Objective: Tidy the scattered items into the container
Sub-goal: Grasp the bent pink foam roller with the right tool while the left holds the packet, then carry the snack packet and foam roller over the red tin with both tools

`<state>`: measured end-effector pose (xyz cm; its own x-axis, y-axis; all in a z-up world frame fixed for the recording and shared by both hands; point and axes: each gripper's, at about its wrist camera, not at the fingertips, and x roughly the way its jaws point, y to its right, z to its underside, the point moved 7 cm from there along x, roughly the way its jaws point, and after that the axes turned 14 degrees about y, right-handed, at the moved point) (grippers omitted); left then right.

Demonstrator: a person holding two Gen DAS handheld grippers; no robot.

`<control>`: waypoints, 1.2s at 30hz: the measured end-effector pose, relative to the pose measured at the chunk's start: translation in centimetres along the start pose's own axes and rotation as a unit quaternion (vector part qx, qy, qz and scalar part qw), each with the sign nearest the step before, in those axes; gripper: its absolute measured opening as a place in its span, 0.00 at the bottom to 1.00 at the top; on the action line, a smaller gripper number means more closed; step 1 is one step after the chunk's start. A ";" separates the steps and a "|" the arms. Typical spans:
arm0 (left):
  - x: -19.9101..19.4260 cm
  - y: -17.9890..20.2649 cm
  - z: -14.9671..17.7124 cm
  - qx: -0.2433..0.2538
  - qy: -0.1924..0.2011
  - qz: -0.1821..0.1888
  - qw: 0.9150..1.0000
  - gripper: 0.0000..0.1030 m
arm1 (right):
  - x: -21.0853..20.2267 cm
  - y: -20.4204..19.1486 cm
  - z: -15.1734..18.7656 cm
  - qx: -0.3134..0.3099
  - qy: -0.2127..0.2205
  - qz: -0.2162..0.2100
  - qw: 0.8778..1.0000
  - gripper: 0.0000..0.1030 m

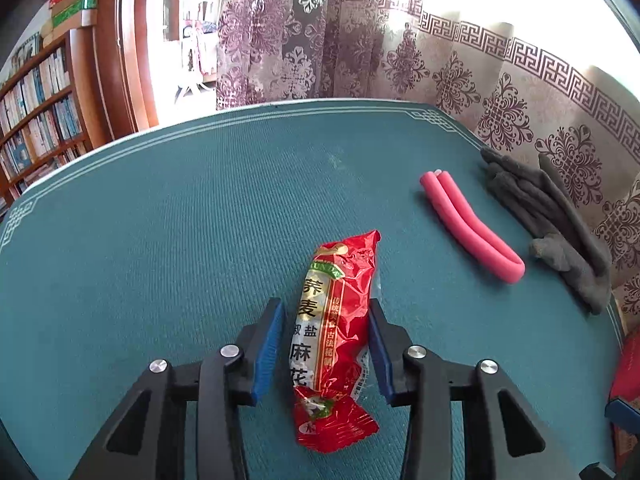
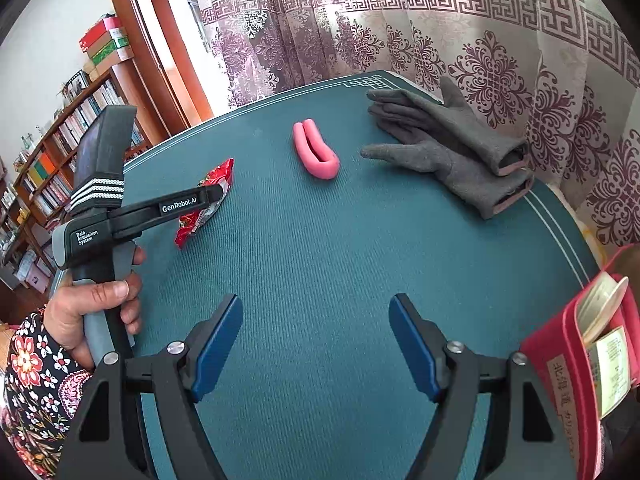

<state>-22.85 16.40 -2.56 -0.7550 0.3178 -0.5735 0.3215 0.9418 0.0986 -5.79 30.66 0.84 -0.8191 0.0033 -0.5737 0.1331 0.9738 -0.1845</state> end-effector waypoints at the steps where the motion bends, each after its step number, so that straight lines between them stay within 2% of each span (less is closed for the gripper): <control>1: -0.1 0.1 0.1 0.001 -0.001 0.002 1.000 0.35 | 0.4 -0.1 -0.3 -0.003 0.001 0.001 1.000 0.77; 8: -0.7 -0.9 0.2 -0.028 0.004 0.001 1.000 0.34 | 4.6 -0.4 -4.0 -0.013 0.017 0.008 1.000 0.77; 16: -0.8 -1.5 0.2 -0.047 0.005 0.002 0.999 0.34 | 12.4 -0.5 -7.3 -0.038 -0.011 0.021 0.999 0.76; 24: -0.6 -1.2 0.2 -0.044 0.010 -0.002 0.999 0.34 | 17.1 0.2 -8.0 -0.056 -0.039 0.049 0.996 0.73; 25: -0.7 -1.2 0.2 -0.044 0.010 -0.002 0.999 0.34 | 17.1 -0.1 -8.0 -0.071 -0.032 0.057 0.995 0.73; 26: -0.7 -1.3 0.2 -0.045 0.010 -0.002 0.999 0.34 | 17.0 -0.4 -7.9 -0.083 -0.028 0.057 0.995 0.69; 27: -0.7 -1.3 0.2 -0.046 0.011 -0.001 0.999 0.34 | 16.7 -0.8 -7.8 -0.084 -0.027 0.049 0.995 0.58; 28: -0.7 -1.3 0.2 -0.047 0.011 -0.001 0.999 0.34 | 16.5 -1.1 -7.8 -0.086 -0.028 0.046 0.995 0.52; 29: -0.7 -1.3 0.3 -0.047 0.011 -0.002 0.999 0.34 | 16.2 -1.3 -7.8 -0.089 -0.031 0.045 0.995 0.39; 32: -1.1 -1.4 0.4 -0.049 0.011 -0.005 0.999 0.34 | 15.0 -1.6 -7.0 -0.082 -0.036 0.044 0.995 0.36; 36: -1.7 -1.1 0.5 -0.051 0.010 -0.006 0.999 0.34 | 11.7 -1.7 -6.1 -0.054 -0.022 0.025 0.998 0.36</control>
<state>-21.68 14.76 -2.09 -0.7702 0.3083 -0.5583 0.2538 0.9513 0.1753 -18.97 30.46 -0.73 -0.7869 0.0445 -0.6154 0.1096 0.9916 -0.0684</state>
